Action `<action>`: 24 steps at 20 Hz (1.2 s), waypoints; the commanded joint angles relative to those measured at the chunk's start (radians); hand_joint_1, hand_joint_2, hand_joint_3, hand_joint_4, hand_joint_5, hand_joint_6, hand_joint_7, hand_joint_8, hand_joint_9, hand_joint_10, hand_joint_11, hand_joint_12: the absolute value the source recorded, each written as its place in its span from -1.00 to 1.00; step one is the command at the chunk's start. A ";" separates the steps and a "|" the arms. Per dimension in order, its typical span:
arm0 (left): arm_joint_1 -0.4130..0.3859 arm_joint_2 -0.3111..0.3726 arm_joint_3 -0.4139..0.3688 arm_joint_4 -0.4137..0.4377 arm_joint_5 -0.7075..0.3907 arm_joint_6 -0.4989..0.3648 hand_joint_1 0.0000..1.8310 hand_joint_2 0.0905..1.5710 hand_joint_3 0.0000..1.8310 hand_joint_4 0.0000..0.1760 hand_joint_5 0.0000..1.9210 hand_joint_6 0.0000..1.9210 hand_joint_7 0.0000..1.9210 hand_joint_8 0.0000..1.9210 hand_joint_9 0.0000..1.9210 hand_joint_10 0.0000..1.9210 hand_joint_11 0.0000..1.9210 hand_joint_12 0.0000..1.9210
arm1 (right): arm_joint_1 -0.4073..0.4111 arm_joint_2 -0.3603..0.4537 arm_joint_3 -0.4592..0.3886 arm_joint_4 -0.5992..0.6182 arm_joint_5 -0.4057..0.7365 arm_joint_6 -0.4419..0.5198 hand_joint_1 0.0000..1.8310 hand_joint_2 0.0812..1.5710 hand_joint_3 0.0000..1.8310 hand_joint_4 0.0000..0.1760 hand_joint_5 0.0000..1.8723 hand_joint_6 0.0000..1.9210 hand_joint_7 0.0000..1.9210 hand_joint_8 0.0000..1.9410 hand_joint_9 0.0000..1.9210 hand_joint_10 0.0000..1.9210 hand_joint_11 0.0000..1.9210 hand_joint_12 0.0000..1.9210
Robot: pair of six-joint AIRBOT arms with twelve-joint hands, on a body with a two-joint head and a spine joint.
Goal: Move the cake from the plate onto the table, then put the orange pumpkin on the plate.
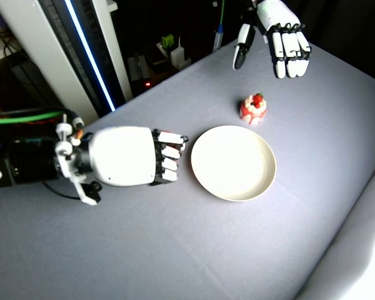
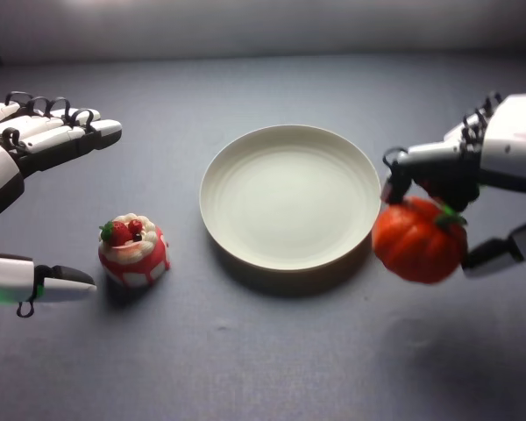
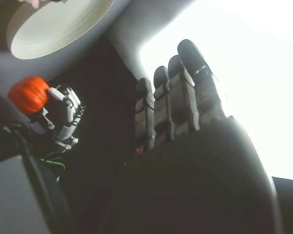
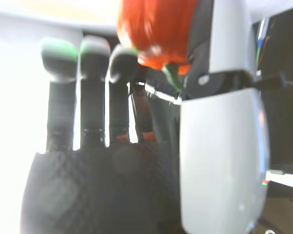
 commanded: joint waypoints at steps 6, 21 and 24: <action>-0.002 -0.010 0.007 -0.017 -0.119 -0.006 0.03 -0.04 -1.00 -0.54 -0.73 -1.00 -0.78 -1.00 -0.78 -0.99 -1.00 -0.14 | 0.144 -0.157 0.143 0.052 0.030 -0.003 0.44 0.19 -1.00 -1.00 -0.25 1.00 -0.10 1.00 0.05 1.00 0.17 1.00; -0.005 -0.020 0.015 -0.018 -0.133 -0.017 0.01 -0.02 -1.00 -0.79 -0.80 -1.00 -0.78 -1.00 -0.78 -1.00 -1.00 -0.03 | 0.208 -0.320 0.251 -0.002 -0.145 -0.003 -0.16 0.18 -1.00 -0.35 -0.82 -1.00 -0.81 -1.00 -0.82 -0.99 -1.00 -0.39; 0.002 -0.021 0.011 -0.027 -0.157 -0.021 0.04 -0.03 -1.00 -0.73 -0.80 -1.00 -0.80 -1.00 -0.79 -1.00 -1.00 0.08 | 0.201 -0.264 0.222 0.068 -0.082 -0.003 -0.22 0.16 -1.00 -0.31 -0.84 -1.00 -0.83 -0.99 -0.84 -0.99 -1.00 -0.53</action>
